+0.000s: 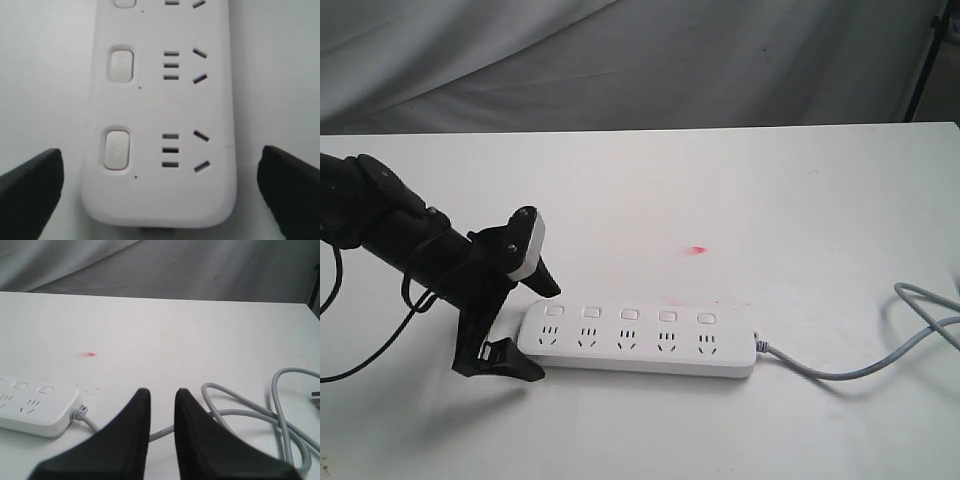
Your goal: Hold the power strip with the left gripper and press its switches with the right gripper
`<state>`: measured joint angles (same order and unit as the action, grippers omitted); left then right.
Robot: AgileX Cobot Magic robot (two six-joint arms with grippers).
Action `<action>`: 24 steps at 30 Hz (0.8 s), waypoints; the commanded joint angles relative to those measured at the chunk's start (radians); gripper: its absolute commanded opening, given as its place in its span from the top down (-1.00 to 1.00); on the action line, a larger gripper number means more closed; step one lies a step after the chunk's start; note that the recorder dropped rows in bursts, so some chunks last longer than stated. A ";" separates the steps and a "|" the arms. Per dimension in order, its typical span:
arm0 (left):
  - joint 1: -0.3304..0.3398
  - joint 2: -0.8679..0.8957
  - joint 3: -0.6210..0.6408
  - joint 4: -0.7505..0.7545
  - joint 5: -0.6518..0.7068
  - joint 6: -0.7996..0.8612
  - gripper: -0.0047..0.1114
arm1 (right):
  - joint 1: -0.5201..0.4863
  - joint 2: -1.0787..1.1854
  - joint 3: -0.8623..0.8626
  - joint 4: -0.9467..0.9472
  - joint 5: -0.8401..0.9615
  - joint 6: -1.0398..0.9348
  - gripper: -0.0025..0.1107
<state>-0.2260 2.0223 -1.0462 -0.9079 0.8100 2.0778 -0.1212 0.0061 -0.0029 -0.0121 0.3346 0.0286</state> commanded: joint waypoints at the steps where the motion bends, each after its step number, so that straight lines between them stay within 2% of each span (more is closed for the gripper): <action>1: -0.005 -0.046 -0.007 -0.003 0.009 -0.006 -0.78 | 0.002 -0.006 0.003 -0.011 -0.001 0.002 0.66; 5: -0.005 -0.134 -0.007 -0.021 0.009 -0.013 -0.74 | 0.002 -0.006 0.003 -0.011 -0.001 0.002 0.66; 8: -0.005 -0.212 -0.007 -0.058 0.009 -0.040 -0.44 | 0.002 -0.006 0.003 -0.011 -0.001 0.002 0.66; 9: -0.005 -0.268 -0.007 -0.075 0.009 -0.077 -0.06 | 0.002 -0.006 0.003 -0.011 -0.001 0.002 0.66; 10: -0.005 -0.295 -0.007 -0.077 0.009 -0.110 0.16 | 0.002 -0.006 0.003 -0.011 -0.001 0.002 0.66; 11: -0.005 -0.344 -0.007 -0.082 0.009 -0.184 0.59 | 0.002 -0.006 0.003 -0.011 -0.001 0.002 0.66; 12: -0.005 -0.366 -0.007 -0.084 0.009 -0.230 0.80 | 0.002 -0.006 0.003 -0.011 -0.001 0.002 0.66; 13: -0.005 -0.402 -0.007 -0.084 0.013 -0.315 0.91 | 0.002 -0.006 0.003 -0.011 -0.001 0.002 0.66; 16: -0.005 -0.463 -0.007 -0.086 0.042 -0.418 0.91 | 0.002 -0.006 0.003 -0.011 -0.001 0.002 0.66; 24: -0.005 -0.499 -0.007 -0.086 0.043 -0.421 0.91 | 0.002 -0.006 0.003 -0.011 -0.001 0.002 0.66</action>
<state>-0.2260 1.5311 -1.0478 -0.9842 0.8458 1.6676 -0.1212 0.0061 -0.0029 -0.0121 0.3346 0.0286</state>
